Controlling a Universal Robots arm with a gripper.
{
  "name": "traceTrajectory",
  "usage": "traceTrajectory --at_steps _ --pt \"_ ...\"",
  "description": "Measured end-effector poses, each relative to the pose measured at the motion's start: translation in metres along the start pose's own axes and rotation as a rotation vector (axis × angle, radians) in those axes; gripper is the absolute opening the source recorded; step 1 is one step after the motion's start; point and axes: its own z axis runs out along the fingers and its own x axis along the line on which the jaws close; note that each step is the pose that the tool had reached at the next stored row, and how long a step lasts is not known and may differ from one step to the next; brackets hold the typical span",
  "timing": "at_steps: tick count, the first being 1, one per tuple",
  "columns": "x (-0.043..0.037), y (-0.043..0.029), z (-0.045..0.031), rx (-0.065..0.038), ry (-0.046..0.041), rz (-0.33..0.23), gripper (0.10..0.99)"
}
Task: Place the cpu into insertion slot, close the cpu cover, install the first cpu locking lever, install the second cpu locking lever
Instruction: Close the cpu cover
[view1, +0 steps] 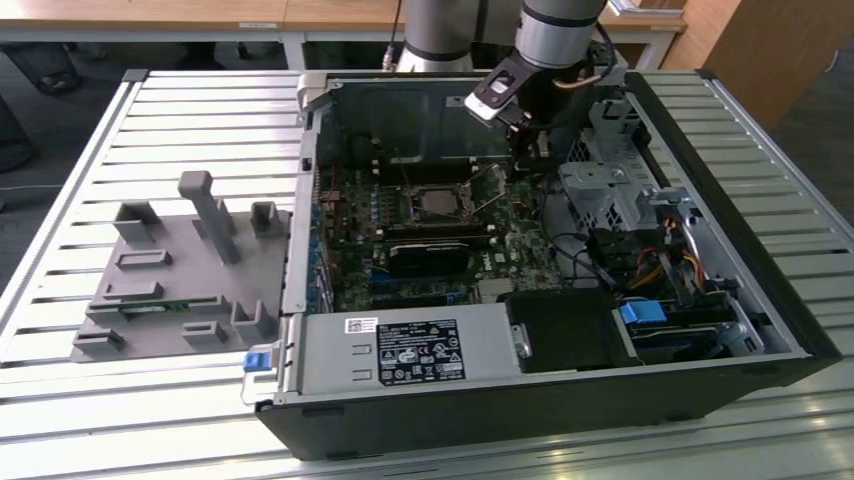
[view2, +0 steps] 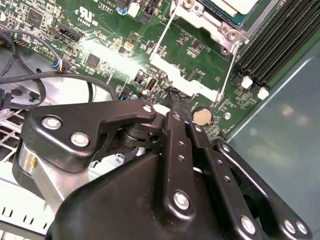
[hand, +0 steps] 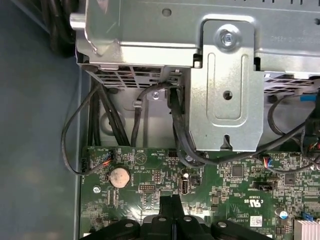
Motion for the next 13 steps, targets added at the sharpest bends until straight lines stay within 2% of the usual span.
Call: traceTrajectory --at_steps 4,13 --pt "0.0001 -0.0034 0.0011 0.000 -0.0002 0.000 0.106" --pt "0.0003 -0.0239 0.0015 0.000 -0.0001 0.000 0.106"
